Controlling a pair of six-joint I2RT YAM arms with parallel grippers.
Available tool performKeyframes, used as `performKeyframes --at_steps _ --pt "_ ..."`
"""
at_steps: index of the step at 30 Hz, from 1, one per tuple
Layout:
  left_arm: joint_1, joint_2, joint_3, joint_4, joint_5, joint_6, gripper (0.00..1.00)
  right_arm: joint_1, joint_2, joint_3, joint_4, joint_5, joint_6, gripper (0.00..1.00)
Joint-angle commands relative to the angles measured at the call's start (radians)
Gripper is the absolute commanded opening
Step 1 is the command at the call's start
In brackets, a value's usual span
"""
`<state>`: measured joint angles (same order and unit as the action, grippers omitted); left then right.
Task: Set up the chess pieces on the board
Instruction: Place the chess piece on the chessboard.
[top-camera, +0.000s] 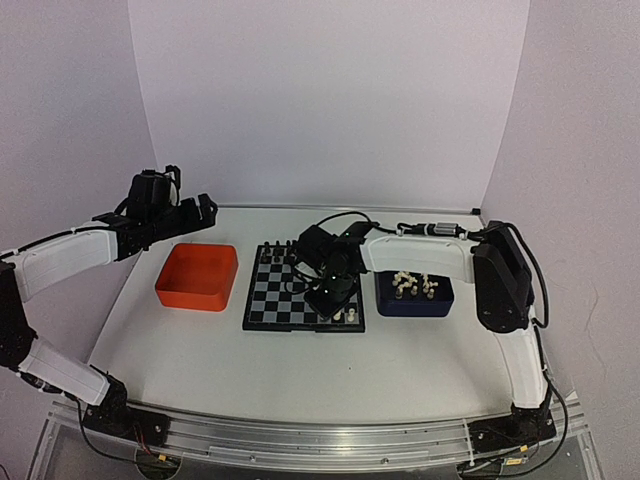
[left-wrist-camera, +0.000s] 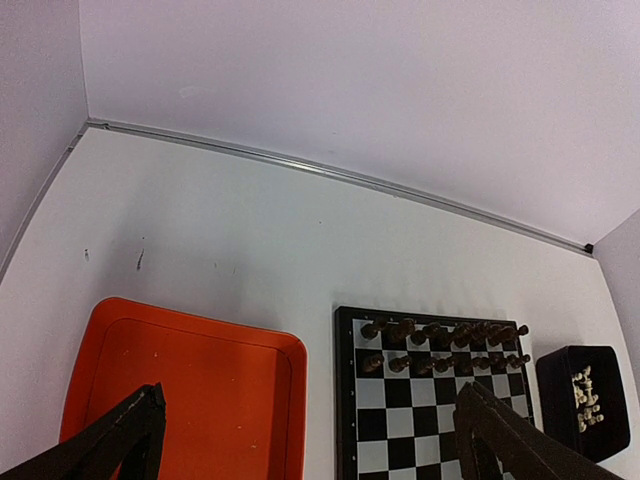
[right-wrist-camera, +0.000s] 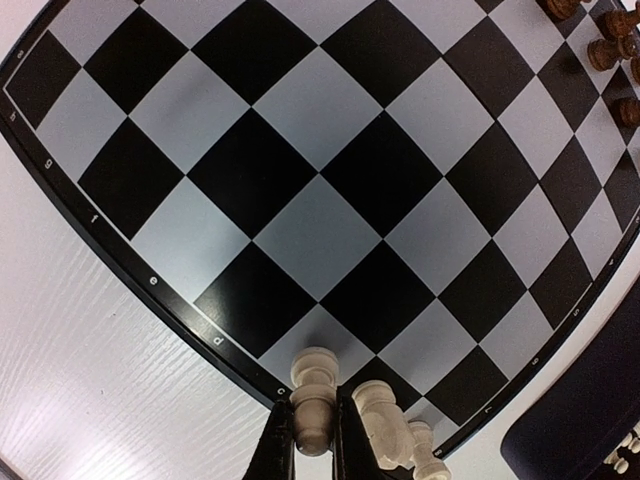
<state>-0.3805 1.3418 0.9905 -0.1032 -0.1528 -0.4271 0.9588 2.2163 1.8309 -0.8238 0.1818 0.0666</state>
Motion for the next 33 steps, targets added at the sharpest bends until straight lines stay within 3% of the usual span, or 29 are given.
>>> performKeyframes --at_steps 1,16,33 --pt "0.0 -0.02 0.01 0.039 0.011 0.003 1.0 0.001 0.019 0.03 -0.005 0.007 -0.009 0.0" --pt "0.0 -0.001 0.026 0.045 0.022 0.023 1.0 -0.005 0.021 0.03 -0.005 -0.015 -0.007 0.01" --pt "0.0 0.023 0.04 0.049 0.036 0.037 1.0 -0.006 0.01 0.032 -0.006 0.015 -0.014 0.24"
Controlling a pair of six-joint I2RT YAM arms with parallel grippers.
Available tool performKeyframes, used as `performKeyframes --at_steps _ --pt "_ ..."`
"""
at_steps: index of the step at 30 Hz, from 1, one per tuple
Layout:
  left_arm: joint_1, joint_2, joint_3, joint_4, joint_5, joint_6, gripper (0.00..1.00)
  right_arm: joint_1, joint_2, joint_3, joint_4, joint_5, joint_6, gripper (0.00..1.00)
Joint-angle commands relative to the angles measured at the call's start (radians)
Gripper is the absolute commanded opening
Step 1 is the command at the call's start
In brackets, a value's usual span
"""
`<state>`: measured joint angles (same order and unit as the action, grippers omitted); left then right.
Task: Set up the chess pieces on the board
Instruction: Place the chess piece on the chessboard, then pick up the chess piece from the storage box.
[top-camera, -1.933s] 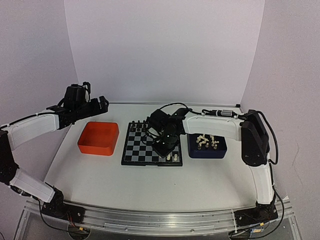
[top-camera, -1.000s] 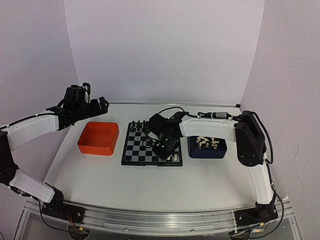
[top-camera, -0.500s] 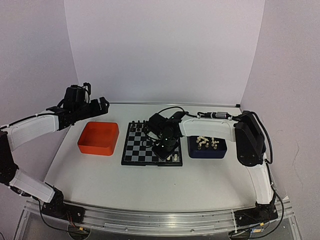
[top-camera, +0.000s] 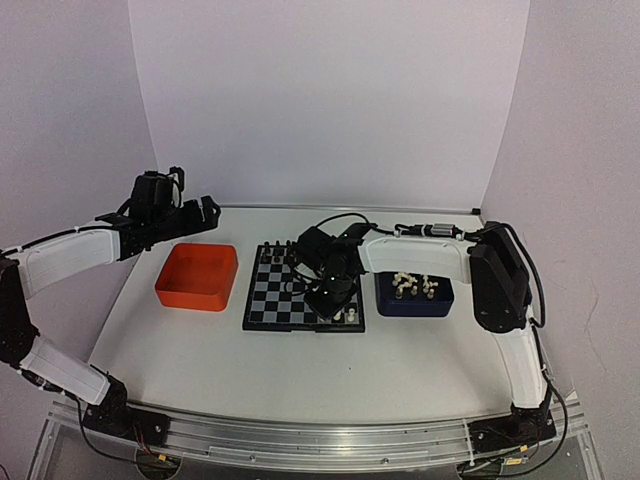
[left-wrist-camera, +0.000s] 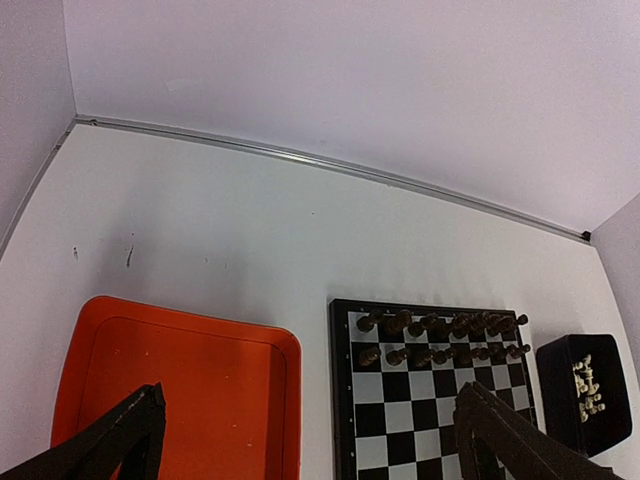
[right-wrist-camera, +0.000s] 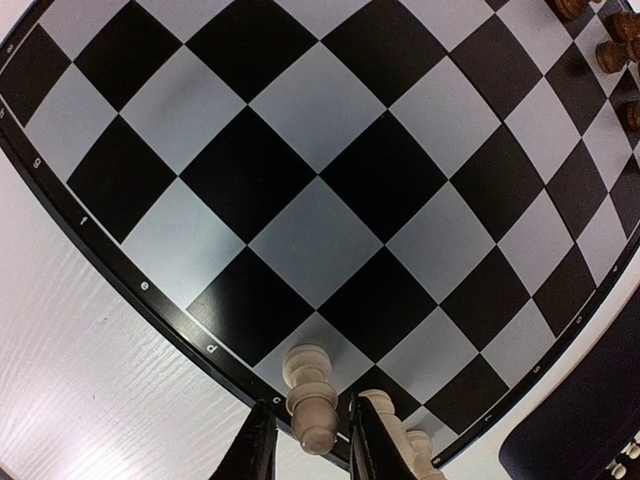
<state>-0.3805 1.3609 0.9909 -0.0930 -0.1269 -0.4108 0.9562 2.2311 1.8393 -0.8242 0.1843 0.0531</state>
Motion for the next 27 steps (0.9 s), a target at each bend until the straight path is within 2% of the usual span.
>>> performKeyframes --at_steps 1,10,15,21,27 --pt "0.0 0.004 0.038 0.039 0.012 0.022 1.0 -0.004 -0.005 0.026 -0.006 0.014 -0.001 0.24" --pt "0.0 0.012 0.038 0.051 0.024 0.027 1.0 -0.004 -0.03 0.057 -0.006 0.022 -0.007 0.38" --pt "0.0 0.008 0.036 0.058 0.027 0.029 1.0 -0.004 -0.082 0.075 -0.004 0.008 -0.005 0.55" --pt "0.0 -0.001 0.035 0.072 0.028 0.024 1.0 -0.008 -0.151 0.09 -0.003 0.012 -0.002 0.84" --pt "0.0 -0.019 0.037 0.078 0.024 0.018 1.0 -0.054 -0.228 0.084 -0.003 0.009 0.017 0.9"
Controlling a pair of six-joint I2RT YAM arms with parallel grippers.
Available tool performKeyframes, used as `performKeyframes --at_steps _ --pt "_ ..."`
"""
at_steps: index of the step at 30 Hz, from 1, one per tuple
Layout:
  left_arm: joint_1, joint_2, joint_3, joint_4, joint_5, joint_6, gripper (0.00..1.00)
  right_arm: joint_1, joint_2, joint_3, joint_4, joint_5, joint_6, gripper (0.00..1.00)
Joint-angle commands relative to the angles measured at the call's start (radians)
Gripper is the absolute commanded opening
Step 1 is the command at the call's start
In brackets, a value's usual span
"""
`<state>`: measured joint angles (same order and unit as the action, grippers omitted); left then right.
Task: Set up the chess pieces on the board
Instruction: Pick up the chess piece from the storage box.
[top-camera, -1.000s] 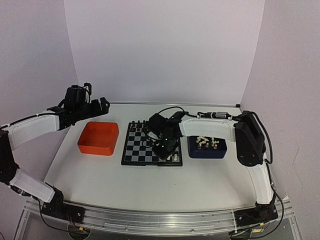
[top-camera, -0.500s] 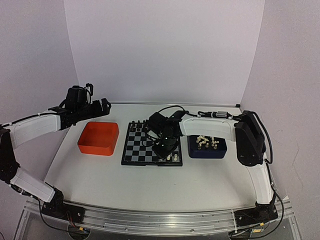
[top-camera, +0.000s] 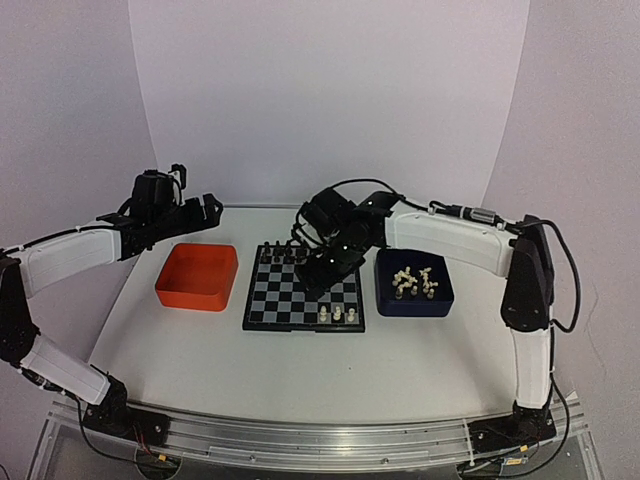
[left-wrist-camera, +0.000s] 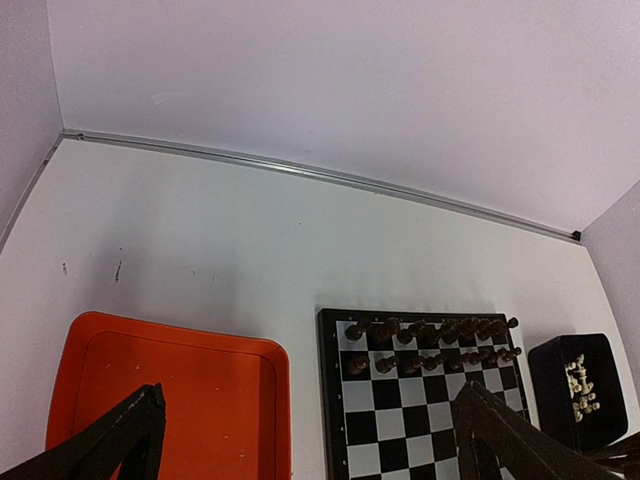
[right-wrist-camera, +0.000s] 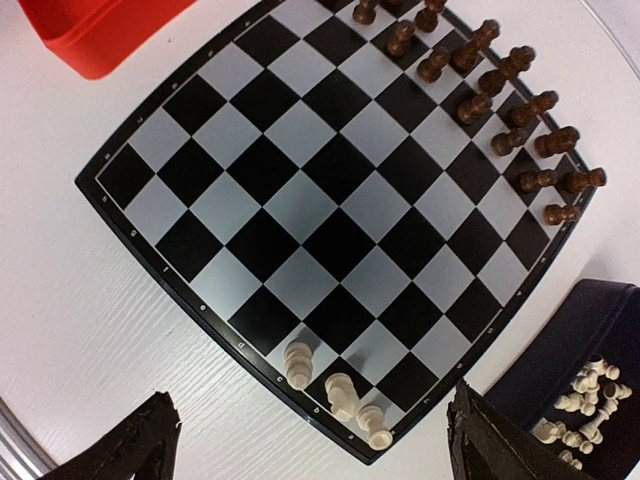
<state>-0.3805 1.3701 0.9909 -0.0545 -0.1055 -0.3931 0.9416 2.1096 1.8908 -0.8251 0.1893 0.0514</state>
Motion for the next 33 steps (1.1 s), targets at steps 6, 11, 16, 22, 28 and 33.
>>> performKeyframes --at_steps 6,11,16,22,28,33 --pt "0.0 -0.044 0.046 0.042 0.007 -0.003 1.0 -0.158 -0.204 -0.012 -0.002 -0.028 0.081 0.91" --pt "0.0 -0.05 0.057 0.047 0.007 -0.009 1.0 -0.282 -0.286 -0.083 -0.003 -0.066 0.143 0.91" --pt "0.0 -0.033 0.061 0.087 0.027 0.001 1.0 -0.397 -0.345 -0.169 -0.001 -0.14 0.148 0.91" --pt "0.0 0.059 0.098 0.136 0.087 0.0 1.0 -0.532 -0.369 -0.271 0.008 -0.32 0.055 0.89" --pt "0.0 0.166 0.18 0.15 0.072 0.019 1.0 -0.63 -0.348 -0.301 0.007 -0.392 -0.041 0.88" --pt "0.0 0.24 0.252 0.151 0.053 0.034 1.0 -0.662 -0.326 -0.327 -0.001 -0.422 -0.201 0.9"
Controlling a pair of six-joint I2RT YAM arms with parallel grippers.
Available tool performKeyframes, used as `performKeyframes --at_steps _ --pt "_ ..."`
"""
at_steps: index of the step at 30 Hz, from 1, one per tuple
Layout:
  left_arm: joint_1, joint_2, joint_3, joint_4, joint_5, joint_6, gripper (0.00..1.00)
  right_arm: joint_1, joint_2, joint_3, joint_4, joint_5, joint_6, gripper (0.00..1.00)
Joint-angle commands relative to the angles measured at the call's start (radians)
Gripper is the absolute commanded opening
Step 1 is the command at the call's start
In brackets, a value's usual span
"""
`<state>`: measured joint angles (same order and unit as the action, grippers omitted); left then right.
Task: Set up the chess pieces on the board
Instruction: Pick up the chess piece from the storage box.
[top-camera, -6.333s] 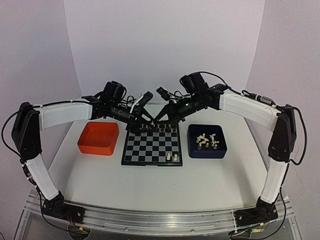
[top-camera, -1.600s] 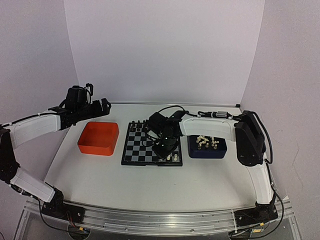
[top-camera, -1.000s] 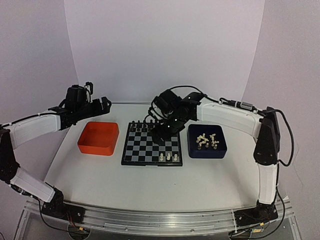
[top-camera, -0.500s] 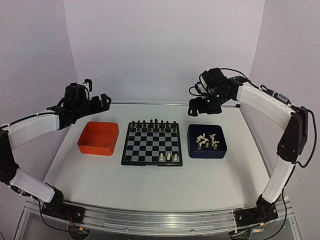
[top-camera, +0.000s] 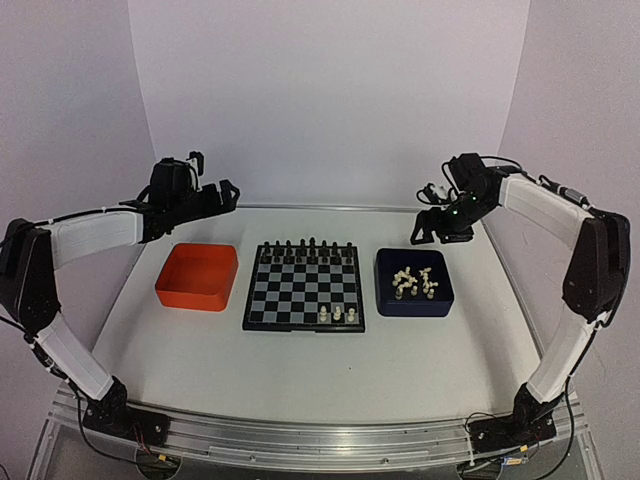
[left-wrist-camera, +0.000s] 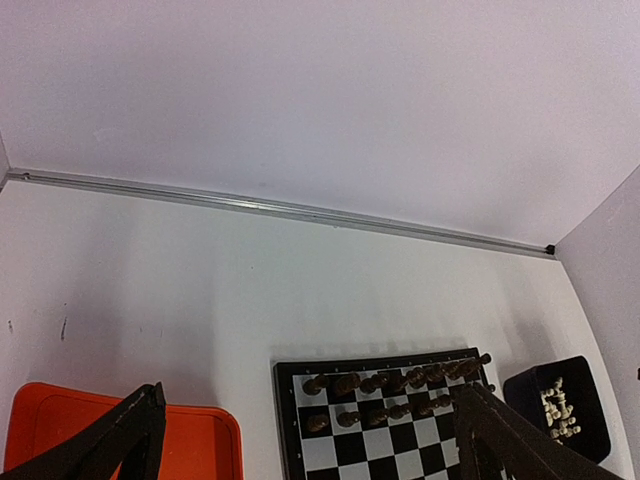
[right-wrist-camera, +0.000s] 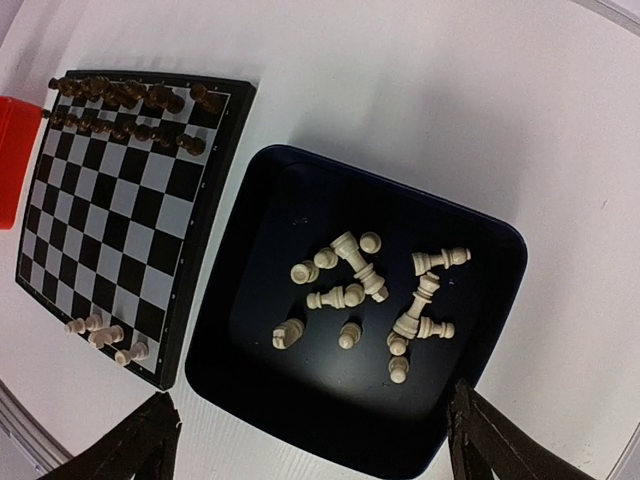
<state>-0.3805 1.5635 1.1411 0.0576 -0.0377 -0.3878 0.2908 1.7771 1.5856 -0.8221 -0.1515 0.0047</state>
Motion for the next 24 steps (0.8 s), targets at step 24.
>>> performKeyframes --at_steps 24 --pt "0.0 0.201 0.315 0.064 -0.064 0.056 1.0 -0.019 0.142 0.009 -0.014 0.033 -0.19 0.93"
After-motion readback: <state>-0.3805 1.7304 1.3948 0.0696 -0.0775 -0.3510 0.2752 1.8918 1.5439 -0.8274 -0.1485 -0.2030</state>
